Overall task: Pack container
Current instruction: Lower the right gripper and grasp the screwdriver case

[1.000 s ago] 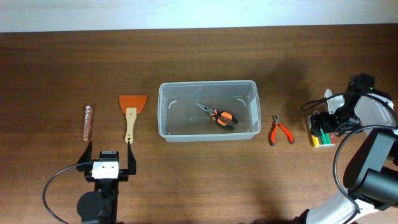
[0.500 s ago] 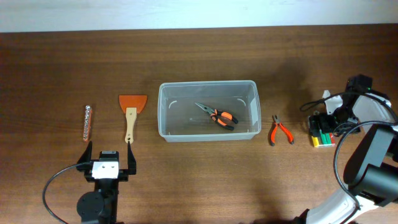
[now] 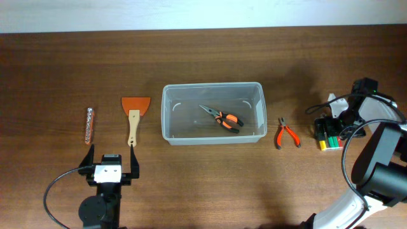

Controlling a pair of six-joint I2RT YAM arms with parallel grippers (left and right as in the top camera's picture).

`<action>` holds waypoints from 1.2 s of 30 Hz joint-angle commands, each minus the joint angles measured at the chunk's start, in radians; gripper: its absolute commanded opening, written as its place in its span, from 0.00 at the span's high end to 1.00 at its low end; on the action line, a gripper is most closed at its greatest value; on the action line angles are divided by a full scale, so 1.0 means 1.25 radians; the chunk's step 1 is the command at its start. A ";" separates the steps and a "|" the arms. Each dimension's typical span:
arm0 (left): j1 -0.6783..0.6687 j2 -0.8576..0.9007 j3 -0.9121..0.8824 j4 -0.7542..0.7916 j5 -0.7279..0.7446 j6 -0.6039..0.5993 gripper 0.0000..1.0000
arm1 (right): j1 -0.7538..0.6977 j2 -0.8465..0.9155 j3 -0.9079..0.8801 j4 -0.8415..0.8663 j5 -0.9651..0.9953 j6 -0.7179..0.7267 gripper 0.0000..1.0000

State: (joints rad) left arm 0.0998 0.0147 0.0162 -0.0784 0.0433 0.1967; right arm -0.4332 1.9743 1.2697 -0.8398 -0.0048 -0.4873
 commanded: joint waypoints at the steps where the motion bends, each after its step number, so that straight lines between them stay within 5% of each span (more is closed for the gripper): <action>1: 0.004 -0.005 -0.006 0.000 -0.005 -0.007 0.01 | 0.001 0.024 -0.003 0.004 -0.014 -0.005 0.01; 5: 0.004 -0.005 -0.006 0.000 -0.005 -0.007 0.01 | 0.001 0.024 -0.003 0.005 -0.014 -0.005 0.01; 9: 0.004 -0.005 -0.006 0.000 -0.005 -0.007 0.01 | 0.001 0.024 -0.003 0.005 -0.014 -0.005 0.15; 17: 0.004 -0.005 -0.006 0.000 -0.005 -0.007 0.01 | 0.001 0.024 -0.003 0.005 -0.014 -0.004 0.18; 28: 0.004 -0.005 -0.006 0.000 -0.005 -0.007 0.01 | 0.001 0.024 -0.001 0.005 -0.014 -0.002 0.37; 36: 0.004 -0.005 -0.006 0.000 -0.005 -0.007 0.01 | 0.001 0.023 0.018 -0.010 -0.014 -0.002 0.38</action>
State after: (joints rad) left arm 0.0998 0.0147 0.0162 -0.0784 0.0433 0.1967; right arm -0.4332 1.9747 1.2781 -0.8406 -0.0086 -0.4934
